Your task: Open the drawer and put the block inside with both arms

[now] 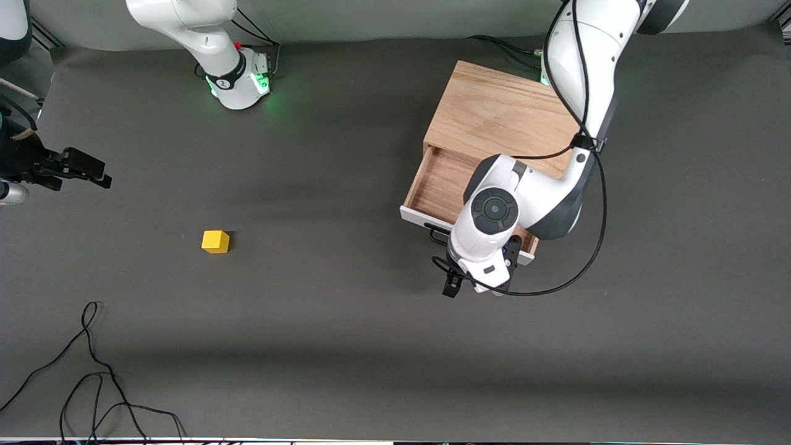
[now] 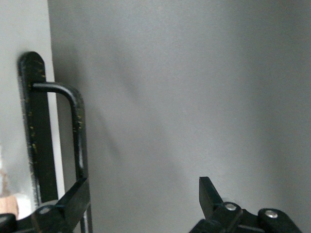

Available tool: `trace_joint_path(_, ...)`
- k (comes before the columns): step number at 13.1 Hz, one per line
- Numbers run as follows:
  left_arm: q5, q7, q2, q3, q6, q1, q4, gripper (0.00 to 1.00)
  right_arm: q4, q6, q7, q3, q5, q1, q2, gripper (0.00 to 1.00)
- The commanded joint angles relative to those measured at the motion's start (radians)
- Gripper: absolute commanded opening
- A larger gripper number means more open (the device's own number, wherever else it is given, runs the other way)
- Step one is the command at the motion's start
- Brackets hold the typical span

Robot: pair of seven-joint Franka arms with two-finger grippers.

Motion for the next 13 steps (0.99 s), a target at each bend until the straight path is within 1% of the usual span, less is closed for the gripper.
trace_joint_path(1, 0.011, 0.002, 0.015, 0.004, -0.002, -0.001, 0.040, 1.00, -0.013, 0.006, -0.005, 0.002, -0.010, -0.004, -0.003, 1.00)
trace_joint_path(2, 0.012, 0.002, 0.006, 0.006, -0.019, 0.002, 0.051, 1.00, -0.013, 0.008, -0.005, 0.002, -0.010, -0.005, -0.003, 1.00)
trace_joint_path(3, 0.021, 0.002, -0.007, 0.007, -0.043, 0.008, 0.082, 1.00, -0.013, 0.012, -0.005, 0.002, -0.010, -0.007, 0.002, 1.00)
trace_joint_path(4, 0.029, 0.006, -0.023, 0.012, -0.110, 0.022, 0.111, 1.00, -0.020, 0.034, -0.005, 0.002, -0.010, -0.007, 0.009, 1.00)
trace_joint_path(5, 0.038, 0.046, -0.027, 0.010, -0.193, 0.046, 0.161, 1.00, -0.029, 0.054, -0.005, 0.002, -0.010, -0.007, 0.015, 1.00)
trace_joint_path(6, 0.032, 0.113, -0.047, 0.009, -0.273, 0.075, 0.198, 1.00, -0.034, 0.069, -0.005, 0.002, -0.010, -0.005, 0.018, 1.00)
trace_joint_path(7, 0.029, 0.182, -0.072, 0.004, -0.337, 0.101, 0.211, 1.00, -0.037, 0.072, -0.005, 0.002, -0.010, -0.004, 0.025, 1.00)
trace_joint_path(9, 0.021, 0.338, -0.142, 0.003, -0.423, 0.167, 0.202, 1.00, -0.062, 0.104, -0.005, 0.002, -0.010, -0.004, 0.032, 1.00)
trace_joint_path(11, 0.015, 0.531, -0.196, 0.003, -0.538, 0.235, 0.200, 1.00, -0.158, 0.184, -0.005, 0.002, -0.012, 0.001, 0.020, 1.00)
trace_joint_path(13, 0.000, 0.738, -0.250, 0.003, -0.646, 0.317, 0.185, 1.00, -0.277, 0.306, -0.005, 0.004, -0.010, 0.004, 0.017, 1.00)
